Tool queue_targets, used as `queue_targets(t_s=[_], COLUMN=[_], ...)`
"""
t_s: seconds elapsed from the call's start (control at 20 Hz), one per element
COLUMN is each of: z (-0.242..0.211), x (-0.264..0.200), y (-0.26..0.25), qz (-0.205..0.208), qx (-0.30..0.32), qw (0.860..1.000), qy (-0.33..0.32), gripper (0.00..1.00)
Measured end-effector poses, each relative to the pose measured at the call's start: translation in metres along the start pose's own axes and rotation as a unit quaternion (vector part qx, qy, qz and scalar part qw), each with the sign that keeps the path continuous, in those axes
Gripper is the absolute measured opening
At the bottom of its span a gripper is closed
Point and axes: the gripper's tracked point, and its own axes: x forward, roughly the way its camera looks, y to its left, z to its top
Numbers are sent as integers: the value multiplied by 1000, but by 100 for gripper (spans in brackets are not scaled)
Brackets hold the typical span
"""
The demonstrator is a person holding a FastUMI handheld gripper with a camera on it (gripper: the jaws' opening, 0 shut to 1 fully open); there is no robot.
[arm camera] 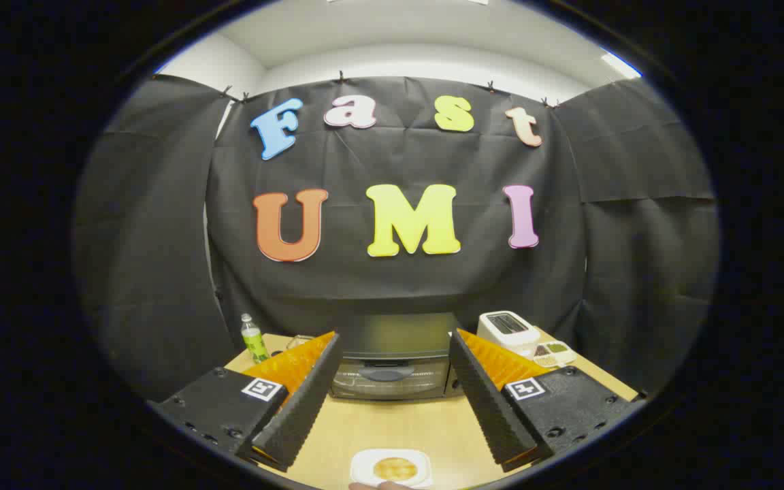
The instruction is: Open the toaster oven, put the food inside, and close the toaster oven door.
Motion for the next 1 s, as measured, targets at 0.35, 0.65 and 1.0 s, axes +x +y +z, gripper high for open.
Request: queue_targets(t_s=[0.35,0.65,1.0], z=[2,-13,-11], x=[-9,-2,8], y=[8,-1,7], qz=[11,5,11], qx=[2,7,-6], qw=[1000,1000,1000], qy=[-1,21,12], gripper=[100,100,100])
